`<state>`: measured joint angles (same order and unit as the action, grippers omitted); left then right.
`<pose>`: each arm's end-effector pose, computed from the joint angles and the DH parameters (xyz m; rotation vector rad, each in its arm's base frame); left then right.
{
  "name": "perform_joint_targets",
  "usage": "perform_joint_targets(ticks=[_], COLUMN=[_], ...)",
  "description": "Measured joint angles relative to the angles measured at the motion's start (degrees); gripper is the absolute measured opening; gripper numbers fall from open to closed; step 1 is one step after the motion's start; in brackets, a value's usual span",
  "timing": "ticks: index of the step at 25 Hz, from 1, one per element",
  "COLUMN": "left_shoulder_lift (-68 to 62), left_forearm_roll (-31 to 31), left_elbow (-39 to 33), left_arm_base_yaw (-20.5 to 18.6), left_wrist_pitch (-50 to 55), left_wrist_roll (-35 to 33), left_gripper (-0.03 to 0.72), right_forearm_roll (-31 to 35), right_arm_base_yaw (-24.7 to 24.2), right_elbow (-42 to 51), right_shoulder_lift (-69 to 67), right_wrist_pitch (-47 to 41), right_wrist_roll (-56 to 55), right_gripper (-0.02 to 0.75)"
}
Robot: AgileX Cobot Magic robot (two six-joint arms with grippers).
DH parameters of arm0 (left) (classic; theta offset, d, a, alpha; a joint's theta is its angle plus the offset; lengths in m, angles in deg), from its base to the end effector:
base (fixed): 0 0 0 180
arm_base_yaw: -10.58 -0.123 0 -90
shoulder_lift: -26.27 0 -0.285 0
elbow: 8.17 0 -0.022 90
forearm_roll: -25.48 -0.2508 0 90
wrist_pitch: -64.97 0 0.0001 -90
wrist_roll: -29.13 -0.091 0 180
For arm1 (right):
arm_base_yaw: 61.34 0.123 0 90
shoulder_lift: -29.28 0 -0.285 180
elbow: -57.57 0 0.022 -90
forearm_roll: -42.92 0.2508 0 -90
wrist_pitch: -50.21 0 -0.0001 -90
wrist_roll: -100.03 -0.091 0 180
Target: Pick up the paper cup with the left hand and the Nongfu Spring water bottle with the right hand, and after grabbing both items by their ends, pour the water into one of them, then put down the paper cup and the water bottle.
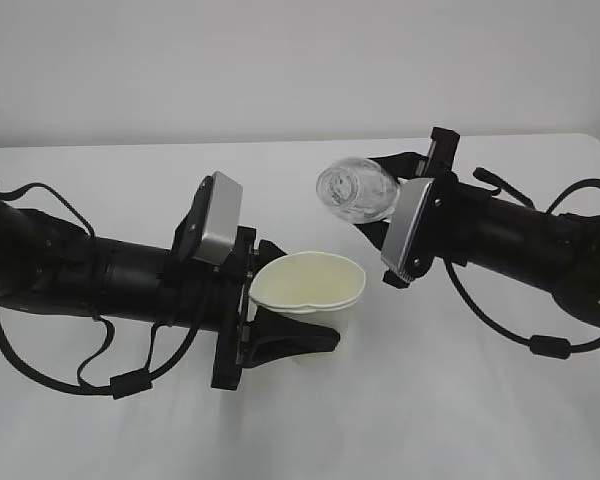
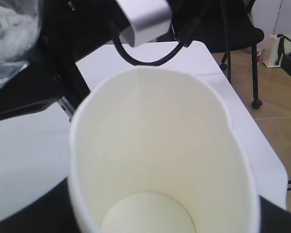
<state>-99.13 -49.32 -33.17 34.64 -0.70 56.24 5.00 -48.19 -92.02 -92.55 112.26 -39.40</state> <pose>0.2829 -0.2139 0.1262 1.3934 1.3622 -1.0469 0.3418 0.1306 0.1452 -1.3057 1.0302 -0.1468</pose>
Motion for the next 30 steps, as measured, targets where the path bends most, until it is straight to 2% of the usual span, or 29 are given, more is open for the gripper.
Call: perform_joint_targets(ticks=[30], left_shoulder_lift=[0.0], left_forearm_roll=[0.49], left_elbow=[0.0], left_arm_base_yaw=[0.0], left_wrist_pitch=[0.0], left_wrist_roll=[-0.09], left_gripper=[0.418], right_forearm_roll=[3.56], right_arm_base_yaw=[0.0], right_elbow=[0.0], right_shoulder_lift=[0.0], right_wrist_pitch=[1.55], right_wrist_roll=[17.34], right_gripper=[0.412])
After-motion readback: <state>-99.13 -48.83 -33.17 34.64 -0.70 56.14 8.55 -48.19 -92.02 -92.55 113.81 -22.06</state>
